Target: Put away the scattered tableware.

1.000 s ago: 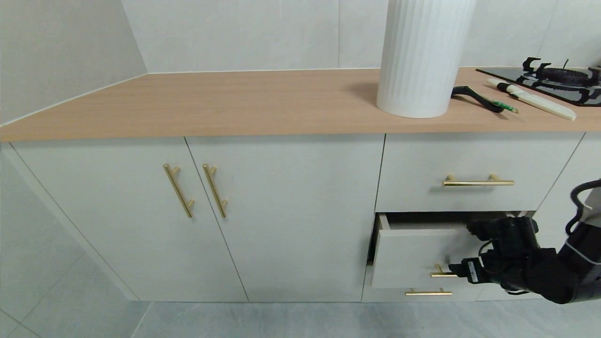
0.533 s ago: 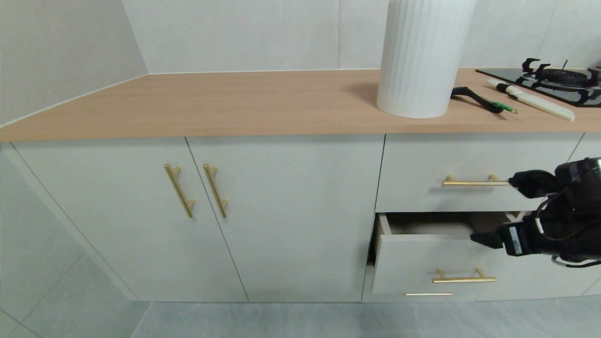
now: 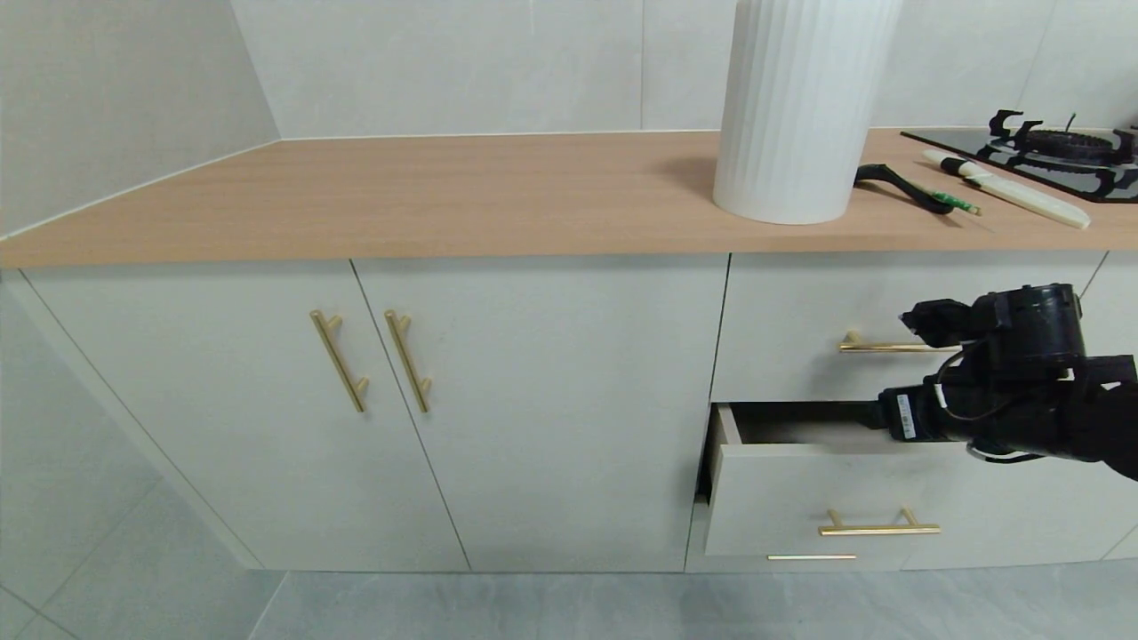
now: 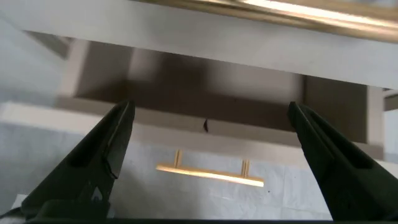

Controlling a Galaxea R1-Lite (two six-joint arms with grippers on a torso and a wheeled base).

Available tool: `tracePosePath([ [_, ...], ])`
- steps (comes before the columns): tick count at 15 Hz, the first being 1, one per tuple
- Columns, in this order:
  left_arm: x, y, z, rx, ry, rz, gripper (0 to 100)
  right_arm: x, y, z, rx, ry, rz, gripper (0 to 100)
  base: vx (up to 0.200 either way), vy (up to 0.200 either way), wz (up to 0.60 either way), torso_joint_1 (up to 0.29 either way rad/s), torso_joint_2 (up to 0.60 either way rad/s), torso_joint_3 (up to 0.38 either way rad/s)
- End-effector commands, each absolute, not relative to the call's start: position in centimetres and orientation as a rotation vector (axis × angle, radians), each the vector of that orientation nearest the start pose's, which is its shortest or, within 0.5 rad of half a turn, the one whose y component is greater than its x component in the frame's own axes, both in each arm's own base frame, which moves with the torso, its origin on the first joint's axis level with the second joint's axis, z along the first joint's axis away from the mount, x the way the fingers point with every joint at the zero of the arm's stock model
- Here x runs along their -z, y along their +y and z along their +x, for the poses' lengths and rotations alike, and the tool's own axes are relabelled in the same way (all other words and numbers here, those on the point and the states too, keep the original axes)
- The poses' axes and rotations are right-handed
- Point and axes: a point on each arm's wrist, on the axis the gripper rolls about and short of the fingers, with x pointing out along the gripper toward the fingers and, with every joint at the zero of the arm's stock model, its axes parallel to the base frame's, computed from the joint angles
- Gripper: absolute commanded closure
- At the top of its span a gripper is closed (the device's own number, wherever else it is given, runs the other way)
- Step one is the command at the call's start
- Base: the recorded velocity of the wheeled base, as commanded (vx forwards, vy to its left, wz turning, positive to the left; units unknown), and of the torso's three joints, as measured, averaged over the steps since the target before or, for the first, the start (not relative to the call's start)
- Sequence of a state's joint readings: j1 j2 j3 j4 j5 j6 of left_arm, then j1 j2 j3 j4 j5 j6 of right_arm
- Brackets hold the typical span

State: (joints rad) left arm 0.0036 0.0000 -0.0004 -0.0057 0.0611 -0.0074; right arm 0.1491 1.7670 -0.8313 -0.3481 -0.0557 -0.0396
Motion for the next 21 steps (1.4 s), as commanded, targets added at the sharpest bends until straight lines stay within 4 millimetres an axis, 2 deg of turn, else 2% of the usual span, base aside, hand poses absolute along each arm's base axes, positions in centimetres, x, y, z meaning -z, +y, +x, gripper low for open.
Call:
tracePosePath([
  [1, -7.6, 0.1, -2.3, -0.066, -0.005, -0.008, 0, -12.1, 4.7, 31.4, -0.102, 0.644, -0.104, 0, 0.0, 0.0, 0.0, 0.0, 0.0, 0.0],
  [5, -7.6, 0.1, -2.3, -0.066, -0.005, -0.008, 0, -10.5, 4.8, 32.5, -0.081, 0.653, -0.105, 0, 0.0, 0.0, 0.0, 0.0, 0.0, 0.0],
  [10, -7.6, 0.1, -2.3, -0.066, -0.005, -0.008, 0, -10.2, 4.8, 32.4, -0.081, 0.668, -0.11, 0, 0.0, 0.0, 0.0, 0.0, 0.0, 0.0],
  [18, -7.6, 0.1, -2.3, -0.066, -0.005, -0.008, 0, -11.0, 4.5, 31.3, -0.08, 0.732, -0.12, 0, 0.0, 0.0, 0.0, 0.0, 0.0, 0.0],
  [21, -7.6, 0.1, -2.3, -0.064, -0.005, -0.008, 0, -12.0, 4.3, 30.6, -0.085, 0.796, -0.124, 0, 0.0, 0.0, 0.0, 0.0, 0.0, 0.0],
])
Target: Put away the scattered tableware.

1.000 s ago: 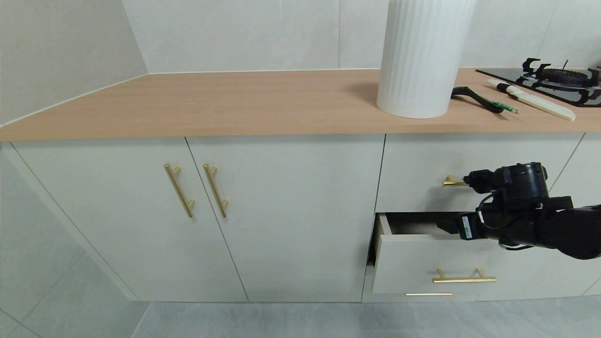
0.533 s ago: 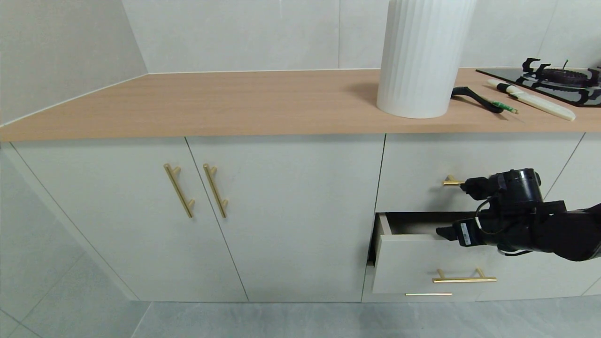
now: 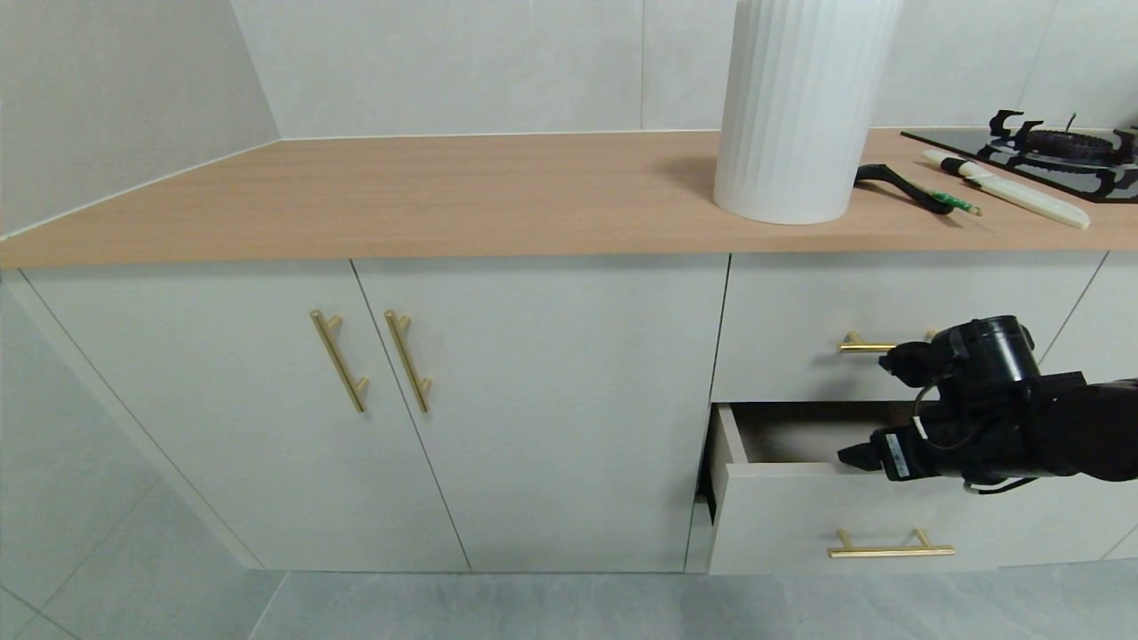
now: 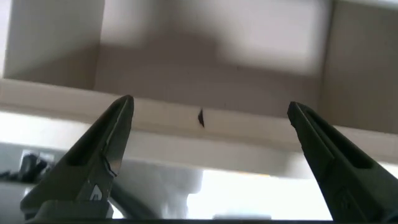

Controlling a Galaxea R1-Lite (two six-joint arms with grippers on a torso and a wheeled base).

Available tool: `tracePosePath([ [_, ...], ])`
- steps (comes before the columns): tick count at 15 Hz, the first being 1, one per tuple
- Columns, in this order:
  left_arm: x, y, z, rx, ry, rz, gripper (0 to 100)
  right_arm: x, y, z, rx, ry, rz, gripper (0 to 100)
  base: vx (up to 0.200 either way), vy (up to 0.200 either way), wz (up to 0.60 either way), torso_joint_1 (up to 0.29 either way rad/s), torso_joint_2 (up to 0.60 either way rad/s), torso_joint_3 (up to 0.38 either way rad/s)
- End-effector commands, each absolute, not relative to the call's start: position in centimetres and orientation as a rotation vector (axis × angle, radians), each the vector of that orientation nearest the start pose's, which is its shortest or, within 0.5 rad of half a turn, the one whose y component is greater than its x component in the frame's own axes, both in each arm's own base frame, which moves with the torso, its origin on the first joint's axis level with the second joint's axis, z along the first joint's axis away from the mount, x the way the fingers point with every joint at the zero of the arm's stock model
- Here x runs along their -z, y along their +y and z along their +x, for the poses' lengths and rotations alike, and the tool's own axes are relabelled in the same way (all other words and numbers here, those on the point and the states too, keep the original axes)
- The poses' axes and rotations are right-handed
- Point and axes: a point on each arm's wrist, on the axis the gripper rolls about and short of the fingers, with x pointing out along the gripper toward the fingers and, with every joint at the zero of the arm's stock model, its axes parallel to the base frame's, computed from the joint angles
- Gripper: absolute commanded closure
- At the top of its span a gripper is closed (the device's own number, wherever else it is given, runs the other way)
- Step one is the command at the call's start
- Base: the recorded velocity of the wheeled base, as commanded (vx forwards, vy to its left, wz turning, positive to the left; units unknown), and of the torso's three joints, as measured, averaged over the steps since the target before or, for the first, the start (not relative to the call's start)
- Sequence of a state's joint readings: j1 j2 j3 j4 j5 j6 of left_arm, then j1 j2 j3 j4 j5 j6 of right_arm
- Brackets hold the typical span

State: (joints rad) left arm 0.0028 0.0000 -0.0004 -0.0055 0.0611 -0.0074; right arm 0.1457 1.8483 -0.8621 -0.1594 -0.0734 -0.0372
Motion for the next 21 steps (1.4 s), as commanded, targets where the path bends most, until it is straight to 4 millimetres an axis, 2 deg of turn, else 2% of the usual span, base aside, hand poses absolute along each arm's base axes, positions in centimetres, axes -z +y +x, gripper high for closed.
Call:
tracePosePath([
  [1, -7.6, 0.1, -2.3, -0.066, -0.005, -0.008, 0, -12.7, 4.3, 30.1, -0.089, 0.833, -0.127, 0, 0.0, 0.0, 0.0, 0.0, 0.0, 0.0],
  [3, -7.6, 0.1, -2.3, -0.066, -0.005, -0.008, 0, -13.5, 4.1, 29.2, -0.091, 0.909, -0.138, 0, 0.0, 0.0, 0.0, 0.0, 0.0, 0.0],
  [8, -7.6, 0.1, -2.3, -0.064, -0.005, -0.008, 0, -13.6, 4.1, 28.3, -0.1, 1.043, -0.163, 0, 0.0, 0.0, 0.0, 0.0, 0.0, 0.0],
  [10, -7.6, 0.1, -2.3, -0.066, -0.005, -0.008, 0, -13.5, 4.0, 27.6, -0.105, 1.133, -0.196, 0, 0.0, 0.0, 0.0, 0.0, 0.0, 0.0],
  [13, -7.6, 0.1, -2.3, -0.066, -0.005, -0.008, 0, -13.3, 4.4, 27.9, -0.12, 1.153, -0.196, 0, 0.0, 0.0, 0.0, 0.0, 0.0, 0.0],
  [17, -7.6, 0.1, -2.3, -0.064, -0.005, -0.008, 0, -11.9, 4.9, 27.9, -0.135, 1.226, -0.216, 0, 0.0, 0.0, 0.0, 0.0, 0.0, 0.0],
  [21, -7.6, 0.1, -2.3, -0.066, -0.005, -0.008, 0, -11.9, 5.2, 26.6, -0.156, 1.363, -0.258, 0, 0.0, 0.0, 0.0, 0.0, 0.0, 0.0],
])
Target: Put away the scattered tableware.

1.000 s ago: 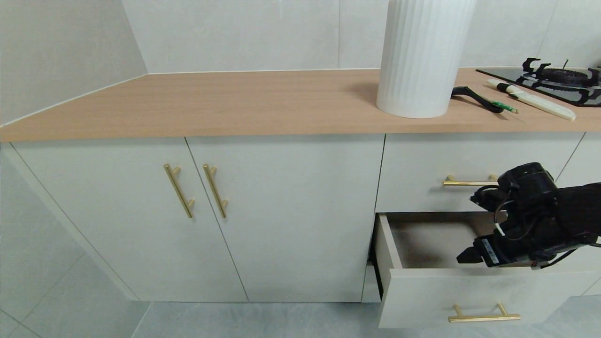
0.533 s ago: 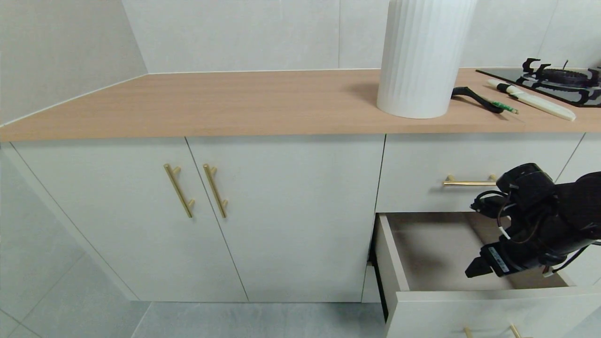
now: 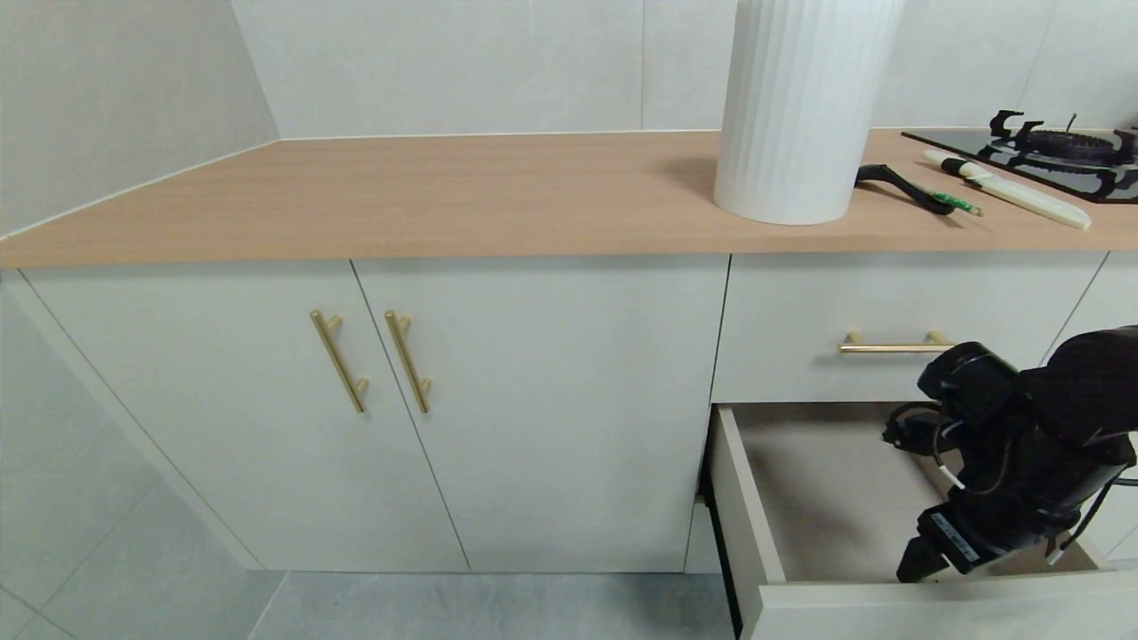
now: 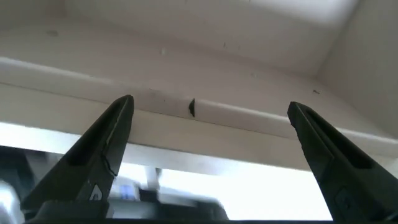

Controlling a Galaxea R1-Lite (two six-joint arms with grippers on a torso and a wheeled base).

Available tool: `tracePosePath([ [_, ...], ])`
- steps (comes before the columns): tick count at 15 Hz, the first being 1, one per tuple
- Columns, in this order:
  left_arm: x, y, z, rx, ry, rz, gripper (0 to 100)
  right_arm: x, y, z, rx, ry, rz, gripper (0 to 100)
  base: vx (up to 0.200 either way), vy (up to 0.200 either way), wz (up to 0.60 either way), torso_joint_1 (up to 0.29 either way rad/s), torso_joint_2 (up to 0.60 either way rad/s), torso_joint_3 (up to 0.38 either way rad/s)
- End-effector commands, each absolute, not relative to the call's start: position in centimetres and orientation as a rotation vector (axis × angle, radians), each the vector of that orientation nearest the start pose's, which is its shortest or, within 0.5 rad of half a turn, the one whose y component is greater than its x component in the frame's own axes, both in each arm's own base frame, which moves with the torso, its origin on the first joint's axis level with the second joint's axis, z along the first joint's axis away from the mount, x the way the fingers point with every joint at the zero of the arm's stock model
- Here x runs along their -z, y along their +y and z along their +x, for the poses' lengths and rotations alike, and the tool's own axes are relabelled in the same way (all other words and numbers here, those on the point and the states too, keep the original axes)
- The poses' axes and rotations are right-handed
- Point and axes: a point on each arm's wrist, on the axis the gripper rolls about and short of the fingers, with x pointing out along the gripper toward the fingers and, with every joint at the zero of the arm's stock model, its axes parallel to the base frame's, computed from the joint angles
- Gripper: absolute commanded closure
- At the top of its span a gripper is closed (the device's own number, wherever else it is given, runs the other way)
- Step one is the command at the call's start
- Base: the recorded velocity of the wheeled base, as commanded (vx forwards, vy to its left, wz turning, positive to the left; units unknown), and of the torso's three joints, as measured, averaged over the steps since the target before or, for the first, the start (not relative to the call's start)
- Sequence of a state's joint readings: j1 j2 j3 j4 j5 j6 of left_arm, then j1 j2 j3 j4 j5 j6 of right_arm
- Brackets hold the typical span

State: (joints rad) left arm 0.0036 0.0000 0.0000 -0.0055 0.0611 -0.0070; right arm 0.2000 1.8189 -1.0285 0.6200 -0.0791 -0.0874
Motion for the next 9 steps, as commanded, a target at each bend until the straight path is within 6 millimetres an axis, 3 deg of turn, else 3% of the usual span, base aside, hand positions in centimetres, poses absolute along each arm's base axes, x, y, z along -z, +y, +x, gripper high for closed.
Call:
tracePosePath([
  [1, -7.6, 0.1, -2.3, -0.064, -0.005, -0.008, 0, -11.8, 5.3, 26.1, -0.171, 1.409, -0.281, 0, 0.0, 0.0, 0.0, 0.0, 0.0, 0.0],
  [9, -7.6, 0.1, -2.3, -0.064, -0.005, -0.008, 0, -11.3, 5.5, 23.5, -0.21, 1.642, -0.397, 0, 0.0, 0.0, 0.0, 0.0, 0.0, 0.0],
])
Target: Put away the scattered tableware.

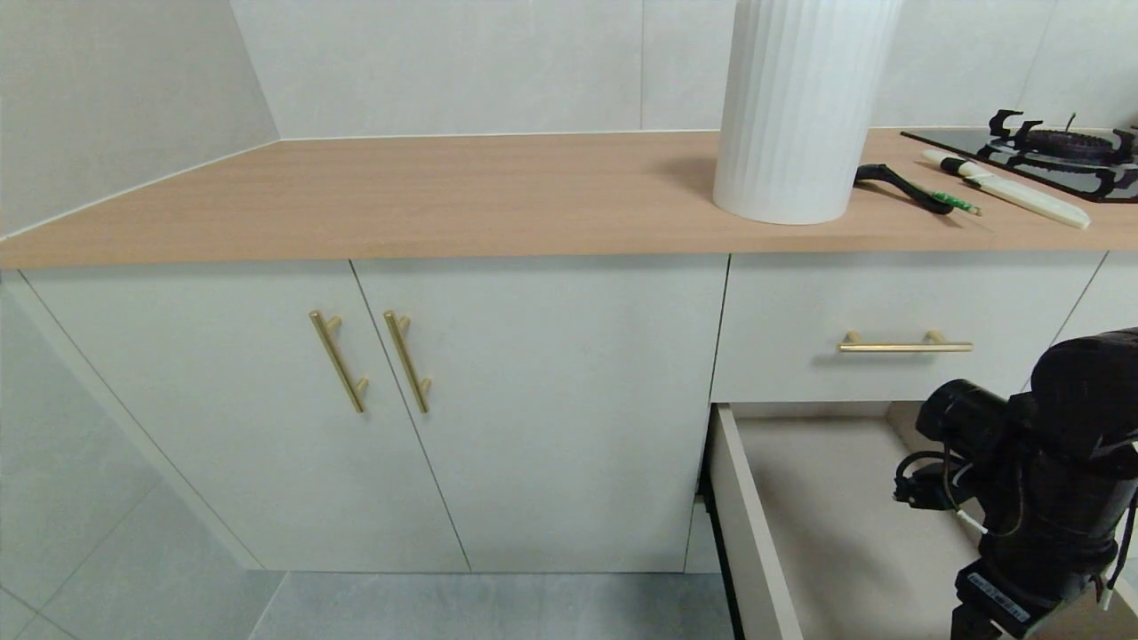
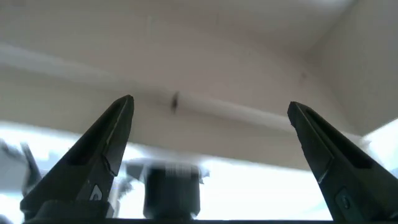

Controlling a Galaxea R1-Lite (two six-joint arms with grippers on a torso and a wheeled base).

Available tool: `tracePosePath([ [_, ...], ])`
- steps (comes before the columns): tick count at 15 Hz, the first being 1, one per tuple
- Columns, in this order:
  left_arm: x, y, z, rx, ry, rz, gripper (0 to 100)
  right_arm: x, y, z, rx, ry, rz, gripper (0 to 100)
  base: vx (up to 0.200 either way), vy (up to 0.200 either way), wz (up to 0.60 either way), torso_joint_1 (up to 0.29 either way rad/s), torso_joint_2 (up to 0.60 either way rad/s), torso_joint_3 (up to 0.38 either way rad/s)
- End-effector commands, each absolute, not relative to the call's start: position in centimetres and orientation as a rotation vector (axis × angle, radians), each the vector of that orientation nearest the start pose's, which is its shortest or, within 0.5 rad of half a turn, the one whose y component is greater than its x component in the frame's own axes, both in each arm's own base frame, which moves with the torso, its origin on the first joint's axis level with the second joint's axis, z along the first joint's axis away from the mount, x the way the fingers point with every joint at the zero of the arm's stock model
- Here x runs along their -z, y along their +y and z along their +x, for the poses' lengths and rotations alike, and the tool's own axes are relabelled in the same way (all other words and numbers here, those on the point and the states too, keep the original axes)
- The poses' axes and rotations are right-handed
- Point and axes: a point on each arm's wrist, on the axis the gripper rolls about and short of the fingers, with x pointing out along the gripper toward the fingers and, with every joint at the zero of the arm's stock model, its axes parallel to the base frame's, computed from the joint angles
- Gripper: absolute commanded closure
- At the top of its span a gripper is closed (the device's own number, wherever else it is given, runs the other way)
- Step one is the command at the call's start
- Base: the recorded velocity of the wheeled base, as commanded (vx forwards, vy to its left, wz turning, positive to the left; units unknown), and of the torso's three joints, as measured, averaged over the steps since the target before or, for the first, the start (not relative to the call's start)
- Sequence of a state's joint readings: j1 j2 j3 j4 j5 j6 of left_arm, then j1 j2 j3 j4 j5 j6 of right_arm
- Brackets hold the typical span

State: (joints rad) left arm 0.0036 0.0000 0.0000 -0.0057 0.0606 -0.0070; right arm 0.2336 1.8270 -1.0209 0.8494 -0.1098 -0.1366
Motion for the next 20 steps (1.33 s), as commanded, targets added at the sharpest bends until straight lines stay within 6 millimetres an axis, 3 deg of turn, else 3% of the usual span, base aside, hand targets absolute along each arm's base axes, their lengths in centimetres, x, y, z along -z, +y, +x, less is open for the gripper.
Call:
tracePosePath([
  [1, -7.6, 0.1, -2.3, -0.064, -0.005, -0.008, 0, -11.2, 5.5, 23.4, -0.216, 1.655, -0.404, 0, 0.0, 0.0, 0.0, 0.0, 0.0, 0.0],
  [5, -7.6, 0.1, -2.3, -0.066, -0.005, -0.008, 0, -10.0, 5.3, 21.8, -0.201, 1.734, -0.515, 0, 0.0, 0.0, 0.0, 0.0, 0.0, 0.0],
  [11, -7.6, 0.1, -2.3, -0.064, -0.005, -0.008, 0, -10.3, 5.1, 21.2, -0.193, 1.756, -0.528, 0, 0.0, 0.0, 0.0, 0.0, 0.0, 0.0],
  [12, -7.6, 0.1, -2.3, -0.066, -0.005, -0.008, 0, -11.1, 5.1, 21.4, -0.183, 1.702, -0.51, 0, 0.0, 0.0, 0.0, 0.0, 0.0, 0.0],
  [15, -7.6, 0.1, -2.3, -0.066, -0.005, -0.008, 0, -16.2, 4.6, 21.4, -0.108, 1.452, -0.395, 0, 0.0, 0.0, 0.0, 0.0, 0.0, 0.0],
  [17, -7.6, 0.1, -2.3, -0.066, -0.005, -0.008, 0, -19.9, 3.8, 20.3, -0.025, 1.281, -0.265, 0, 0.0, 0.0, 0.0, 0.0, 0.0, 0.0],
  [20, -7.6, 0.1, -2.3, -0.066, -0.005, -0.008, 0, -22.8, 2.7, 18.7, 0.009, 1.093, -0.205, 0, 0.0, 0.0, 0.0, 0.0, 0.0, 0.0],
])
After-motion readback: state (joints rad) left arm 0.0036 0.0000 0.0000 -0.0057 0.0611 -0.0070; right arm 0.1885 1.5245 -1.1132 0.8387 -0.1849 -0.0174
